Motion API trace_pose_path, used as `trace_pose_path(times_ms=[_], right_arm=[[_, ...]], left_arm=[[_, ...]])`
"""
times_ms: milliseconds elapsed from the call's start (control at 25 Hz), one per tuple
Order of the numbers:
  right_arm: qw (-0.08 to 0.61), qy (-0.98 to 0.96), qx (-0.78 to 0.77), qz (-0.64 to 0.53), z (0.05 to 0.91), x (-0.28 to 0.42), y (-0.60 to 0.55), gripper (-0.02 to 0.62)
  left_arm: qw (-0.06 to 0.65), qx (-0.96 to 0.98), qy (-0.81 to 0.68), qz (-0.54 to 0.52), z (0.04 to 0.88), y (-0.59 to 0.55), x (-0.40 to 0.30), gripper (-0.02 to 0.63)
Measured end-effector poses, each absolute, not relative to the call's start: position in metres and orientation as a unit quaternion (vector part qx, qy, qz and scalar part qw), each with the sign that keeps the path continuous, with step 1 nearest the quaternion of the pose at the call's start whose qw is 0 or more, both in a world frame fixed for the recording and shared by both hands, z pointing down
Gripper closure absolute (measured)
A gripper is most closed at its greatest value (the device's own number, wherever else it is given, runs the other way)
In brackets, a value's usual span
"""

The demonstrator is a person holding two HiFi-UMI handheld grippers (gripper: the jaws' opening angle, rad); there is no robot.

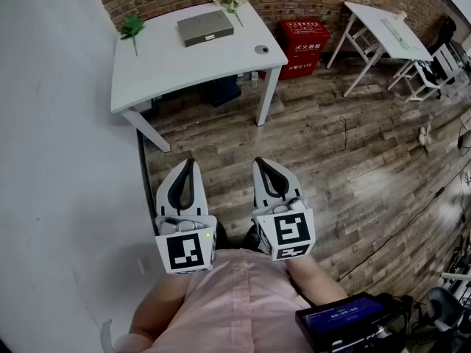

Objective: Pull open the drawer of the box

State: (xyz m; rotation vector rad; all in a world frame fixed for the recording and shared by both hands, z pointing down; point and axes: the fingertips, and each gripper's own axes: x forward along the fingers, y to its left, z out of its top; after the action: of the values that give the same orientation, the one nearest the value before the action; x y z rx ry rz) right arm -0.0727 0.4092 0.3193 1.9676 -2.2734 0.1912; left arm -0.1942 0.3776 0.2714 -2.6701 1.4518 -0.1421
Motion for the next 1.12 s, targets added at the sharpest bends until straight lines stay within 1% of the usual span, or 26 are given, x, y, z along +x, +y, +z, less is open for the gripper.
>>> trace_pose_path(times_ms=[520, 560, 600, 640, 680, 1120], right_arm=[[0.056, -0.757, 0.648, 0.063, 0.321, -0.058, 0.414, 0.591], [0.056, -0.761, 0.643, 0.066, 0.321, -0.058, 0.414, 0.551], [0.057, -0.766, 0.636, 0.069, 0.321, -0.057, 0.413, 0.428], [0.057, -0.77, 0.631, 0.068, 0.32, -0.055, 0.412, 0.419], [0.058, -0.772, 0.629, 0.064, 0.319, -0.052, 0.411, 0.42], [0.063, -0.774, 0.626, 0.067, 0.327, -0.023, 0.38, 0.425]], left_arm=[[0.057, -0.869, 0.49, -0.043, 0.271, 0.385, -0.185, 0.597], [0.06, -0.867, 0.494, -0.04, 0.27, 0.385, -0.185, 0.592], [0.063, -0.865, 0.496, -0.04, 0.27, 0.384, -0.184, 0.547], [0.064, -0.864, 0.498, -0.041, 0.271, 0.383, -0.182, 0.501], [0.063, -0.862, 0.501, -0.043, 0.272, 0.382, -0.179, 0.476], [0.055, -0.851, 0.519, -0.049, 0.281, 0.357, -0.166, 0.462]])
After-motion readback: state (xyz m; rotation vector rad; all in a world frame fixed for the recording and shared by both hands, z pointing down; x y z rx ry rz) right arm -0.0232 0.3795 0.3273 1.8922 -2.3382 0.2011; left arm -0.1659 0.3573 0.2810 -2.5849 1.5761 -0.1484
